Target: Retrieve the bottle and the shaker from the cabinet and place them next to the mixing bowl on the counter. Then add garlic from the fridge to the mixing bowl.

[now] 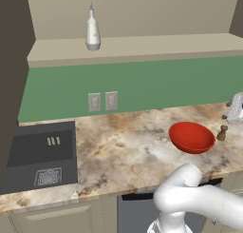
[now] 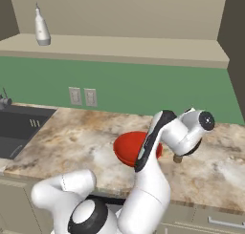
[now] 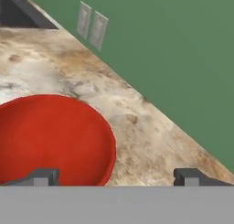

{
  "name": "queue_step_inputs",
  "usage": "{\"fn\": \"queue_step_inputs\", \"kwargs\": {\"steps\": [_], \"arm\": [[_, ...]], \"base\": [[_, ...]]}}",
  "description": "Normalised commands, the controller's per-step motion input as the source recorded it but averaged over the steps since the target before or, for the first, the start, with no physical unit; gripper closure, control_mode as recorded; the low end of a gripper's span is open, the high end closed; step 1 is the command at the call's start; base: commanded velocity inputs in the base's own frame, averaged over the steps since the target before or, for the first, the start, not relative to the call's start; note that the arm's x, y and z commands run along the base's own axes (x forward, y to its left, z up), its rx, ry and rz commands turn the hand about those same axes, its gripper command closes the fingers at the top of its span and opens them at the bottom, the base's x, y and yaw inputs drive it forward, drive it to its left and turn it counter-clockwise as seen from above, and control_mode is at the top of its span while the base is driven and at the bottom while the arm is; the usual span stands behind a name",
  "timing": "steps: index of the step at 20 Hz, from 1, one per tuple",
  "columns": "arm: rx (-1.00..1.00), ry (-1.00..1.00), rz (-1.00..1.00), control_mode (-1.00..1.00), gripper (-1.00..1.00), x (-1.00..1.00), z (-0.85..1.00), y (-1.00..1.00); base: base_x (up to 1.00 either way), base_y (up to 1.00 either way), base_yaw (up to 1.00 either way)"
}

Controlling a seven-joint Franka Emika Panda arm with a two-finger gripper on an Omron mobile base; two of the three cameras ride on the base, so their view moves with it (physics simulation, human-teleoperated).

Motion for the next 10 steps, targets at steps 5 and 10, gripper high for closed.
{"fn": "queue_step_inputs", "kwargs": {"steps": [5,10], "arm": [[0.0,0.05,-0.39,-1.0,-1.0,-0.06,0.5,0.47],[0.0,0.07,-0.4,-1.0,-1.0,-0.25,0.54,0.43]], "base": [[0.0,0.0,0.0],[0.0,0.0,0.0]]}}
